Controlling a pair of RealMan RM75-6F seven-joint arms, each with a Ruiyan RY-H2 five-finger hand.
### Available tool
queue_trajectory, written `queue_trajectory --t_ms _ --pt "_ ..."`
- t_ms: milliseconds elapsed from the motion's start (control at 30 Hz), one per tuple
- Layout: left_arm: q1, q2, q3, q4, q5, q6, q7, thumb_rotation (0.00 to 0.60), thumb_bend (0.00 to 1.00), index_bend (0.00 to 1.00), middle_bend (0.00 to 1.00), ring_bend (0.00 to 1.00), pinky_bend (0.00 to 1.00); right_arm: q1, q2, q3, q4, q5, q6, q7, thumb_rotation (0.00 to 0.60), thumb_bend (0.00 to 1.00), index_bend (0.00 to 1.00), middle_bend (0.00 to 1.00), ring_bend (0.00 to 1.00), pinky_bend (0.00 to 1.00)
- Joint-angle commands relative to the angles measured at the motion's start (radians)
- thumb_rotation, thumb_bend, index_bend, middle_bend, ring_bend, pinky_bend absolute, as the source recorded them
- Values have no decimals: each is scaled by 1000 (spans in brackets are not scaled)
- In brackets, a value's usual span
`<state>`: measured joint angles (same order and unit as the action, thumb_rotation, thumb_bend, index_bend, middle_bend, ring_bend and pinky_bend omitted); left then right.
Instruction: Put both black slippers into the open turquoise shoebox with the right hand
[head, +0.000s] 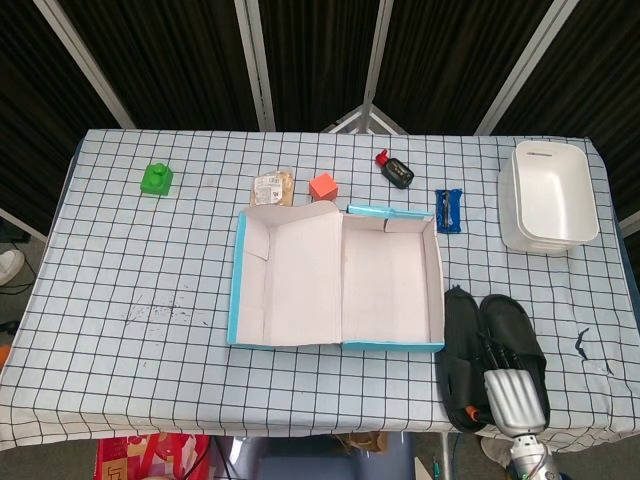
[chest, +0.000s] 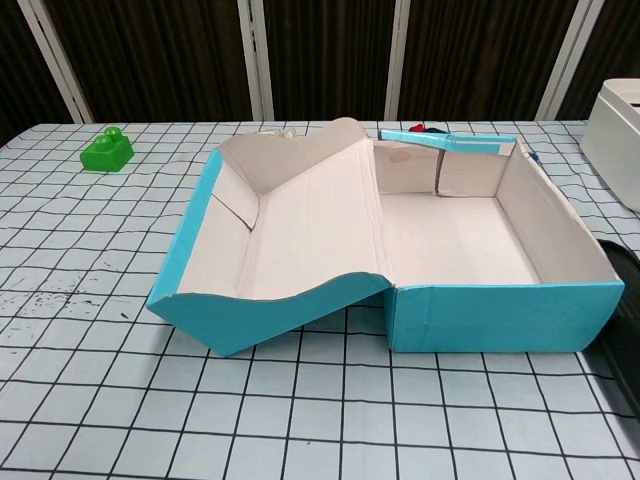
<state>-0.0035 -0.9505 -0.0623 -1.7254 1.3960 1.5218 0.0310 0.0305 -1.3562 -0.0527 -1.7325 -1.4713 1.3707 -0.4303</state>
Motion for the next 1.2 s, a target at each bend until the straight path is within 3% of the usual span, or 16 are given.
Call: queue_trajectory --t_ms 33,300,667,867,1067,1200 --pt "1 3 0 0 0 -1 -7 600 366 39 0 0 17 8 87 8 -106 15 2 -38 600 498 602 103 111 117" --pt "3 8 1 -1 5 3 -21 600 366 39 0 0 17 32 245 55 -292 41 17 -59 600 546 613 142 124 117" --pt "7 16 0 1 7 8 -46 600 366 39 0 0 17 119 431 179 -554 162 2 -136 600 550 627 274 221 118" --pt "6 15 1 2 10 6 -43 600 367 39 0 0 17 194 421 225 -623 212 -33 -200 600 550 635 389 313 150" --pt "4 13 0 3 7 1 -38 600 367 39 0 0 17 294 352 270 -623 335 -83 -253 600 550 637 403 340 181" --pt "2 12 -1 4 3 -2 -37 600 367 39 0 0 17 362 288 309 -621 422 -87 -284 600 550 647 404 370 367"
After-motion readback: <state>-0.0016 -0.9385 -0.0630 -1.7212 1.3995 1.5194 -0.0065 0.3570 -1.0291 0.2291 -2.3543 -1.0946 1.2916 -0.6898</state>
